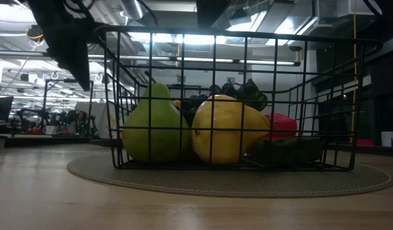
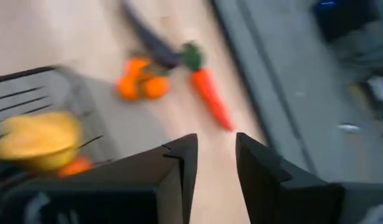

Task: Build produce basket
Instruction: Put the orange tangerine into the black wire basket

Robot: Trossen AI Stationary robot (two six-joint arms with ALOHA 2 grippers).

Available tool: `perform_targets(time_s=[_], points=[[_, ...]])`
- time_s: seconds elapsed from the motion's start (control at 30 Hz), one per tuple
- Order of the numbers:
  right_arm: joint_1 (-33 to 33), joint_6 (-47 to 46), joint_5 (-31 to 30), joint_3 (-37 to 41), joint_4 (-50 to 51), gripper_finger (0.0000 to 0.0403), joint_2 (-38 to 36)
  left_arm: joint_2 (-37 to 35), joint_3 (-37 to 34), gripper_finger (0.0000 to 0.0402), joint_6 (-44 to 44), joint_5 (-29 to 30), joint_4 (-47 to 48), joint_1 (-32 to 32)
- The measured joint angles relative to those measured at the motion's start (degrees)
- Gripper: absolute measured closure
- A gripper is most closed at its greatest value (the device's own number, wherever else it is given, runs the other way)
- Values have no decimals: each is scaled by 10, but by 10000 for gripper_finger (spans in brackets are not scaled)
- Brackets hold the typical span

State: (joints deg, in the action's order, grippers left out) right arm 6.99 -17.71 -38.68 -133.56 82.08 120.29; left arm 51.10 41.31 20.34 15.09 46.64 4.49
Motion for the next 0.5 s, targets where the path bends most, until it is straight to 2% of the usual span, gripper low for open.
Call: perform_targets(time_s=[0.07,0.13,0.27,0.5], points=[[-18,1,-20,0,0,305,0,-23,0,353,1,14,0,0],[-44,1,-3,0,0,305,0,-42,0,355,2,24,1,0],[-113,7,111,0,0,305,0,-66,1,356,2,24,1,0],[-223,75,295,0,-39,305,1,-70,-6,354,-21,46,-1,0]])
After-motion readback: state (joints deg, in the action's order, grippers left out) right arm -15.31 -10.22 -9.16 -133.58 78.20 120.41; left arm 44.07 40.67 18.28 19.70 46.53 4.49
